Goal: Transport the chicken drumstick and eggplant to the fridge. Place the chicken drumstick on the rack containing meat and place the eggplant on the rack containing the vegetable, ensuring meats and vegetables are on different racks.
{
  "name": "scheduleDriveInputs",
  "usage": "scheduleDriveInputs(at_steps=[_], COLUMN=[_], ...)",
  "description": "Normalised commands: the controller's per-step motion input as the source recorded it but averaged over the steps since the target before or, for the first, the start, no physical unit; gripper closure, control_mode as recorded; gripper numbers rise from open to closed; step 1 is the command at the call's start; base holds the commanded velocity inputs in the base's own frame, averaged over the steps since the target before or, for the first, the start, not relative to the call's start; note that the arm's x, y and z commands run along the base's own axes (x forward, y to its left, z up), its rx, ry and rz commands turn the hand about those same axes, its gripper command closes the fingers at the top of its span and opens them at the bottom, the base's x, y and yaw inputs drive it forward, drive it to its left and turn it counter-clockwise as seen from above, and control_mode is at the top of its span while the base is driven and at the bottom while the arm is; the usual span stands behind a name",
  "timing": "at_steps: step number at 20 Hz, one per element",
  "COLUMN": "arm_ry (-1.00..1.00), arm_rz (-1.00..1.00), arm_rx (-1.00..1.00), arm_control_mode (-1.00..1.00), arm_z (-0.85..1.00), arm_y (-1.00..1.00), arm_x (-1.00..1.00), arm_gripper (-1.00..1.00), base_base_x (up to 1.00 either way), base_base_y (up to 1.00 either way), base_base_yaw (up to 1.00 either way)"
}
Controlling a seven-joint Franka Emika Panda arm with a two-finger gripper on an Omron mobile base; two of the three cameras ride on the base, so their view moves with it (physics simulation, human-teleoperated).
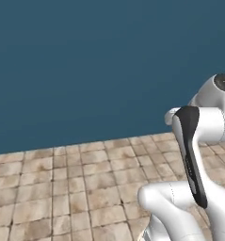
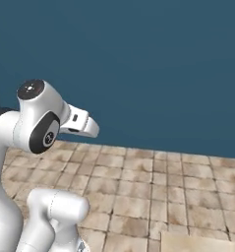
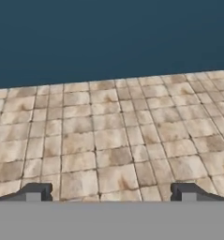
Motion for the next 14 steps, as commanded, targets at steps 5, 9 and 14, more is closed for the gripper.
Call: scheduleDriveInputs(at_steps=[5, 9, 14], arm_ry=[0.0, 0.0, 0.0], arm_rz=[0.0, 0.0, 0.0], arm_rx=[0.0, 0.0, 0.0], arm_control_mode=[1.0, 1.0, 1.0], arm_z=[0.0, 0.0, 0.0], arm_y=[0.0, 0.0, 0.0], arm_x=[0.0, 0.0, 0.0], arm_gripper=[-1.0, -1.0, -1.0], base_base_x=[1.0, 0.98, 0.87], base_base_y=[0.0, 0.0, 0.07], base_base_yaw=[-0.46, -0.64, -0.73])
